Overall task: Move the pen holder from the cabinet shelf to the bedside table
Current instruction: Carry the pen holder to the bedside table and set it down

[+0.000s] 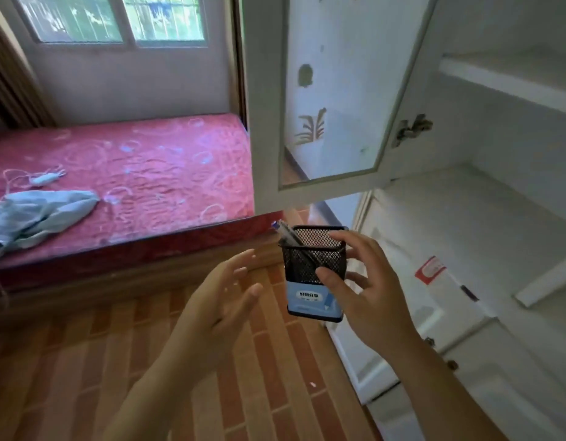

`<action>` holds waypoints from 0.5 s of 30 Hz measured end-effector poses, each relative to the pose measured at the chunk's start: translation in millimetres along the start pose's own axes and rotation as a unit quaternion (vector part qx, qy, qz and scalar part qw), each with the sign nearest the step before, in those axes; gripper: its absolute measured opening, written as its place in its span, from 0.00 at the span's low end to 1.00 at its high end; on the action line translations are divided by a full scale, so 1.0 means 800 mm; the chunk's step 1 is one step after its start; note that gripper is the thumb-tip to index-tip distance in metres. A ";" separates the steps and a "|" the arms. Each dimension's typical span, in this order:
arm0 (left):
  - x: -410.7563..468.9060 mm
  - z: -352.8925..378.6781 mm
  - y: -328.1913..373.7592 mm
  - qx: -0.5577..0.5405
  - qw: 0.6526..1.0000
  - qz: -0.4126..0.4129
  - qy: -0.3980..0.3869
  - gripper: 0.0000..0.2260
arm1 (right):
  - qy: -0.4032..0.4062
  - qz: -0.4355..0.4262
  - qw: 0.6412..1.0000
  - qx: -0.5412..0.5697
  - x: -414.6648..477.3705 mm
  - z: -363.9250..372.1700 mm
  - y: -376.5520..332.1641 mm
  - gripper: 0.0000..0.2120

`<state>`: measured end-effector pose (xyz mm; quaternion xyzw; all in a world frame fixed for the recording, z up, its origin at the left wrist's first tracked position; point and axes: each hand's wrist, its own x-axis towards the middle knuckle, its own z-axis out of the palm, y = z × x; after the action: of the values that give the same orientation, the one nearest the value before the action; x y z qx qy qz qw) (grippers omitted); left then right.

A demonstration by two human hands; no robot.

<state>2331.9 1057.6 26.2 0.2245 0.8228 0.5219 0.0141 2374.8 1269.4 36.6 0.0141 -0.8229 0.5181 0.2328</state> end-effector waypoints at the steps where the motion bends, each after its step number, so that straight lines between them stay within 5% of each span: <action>1: -0.017 -0.015 -0.004 0.014 1.000 -0.004 0.008 0.26 | -0.015 -0.003 1.000 -0.002 -0.006 0.018 -0.010 0.19; 15: -0.346 -0.237 -0.077 0.186 0.940 -0.194 0.211 0.24 | -0.277 -0.109 0.952 0.078 -0.145 0.331 -0.165 0.18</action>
<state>2509.9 768.0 1.0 -0.0565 0.9167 0.3825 -0.1010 2415.9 955.8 7.9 0.2648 -0.8057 0.5276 0.0491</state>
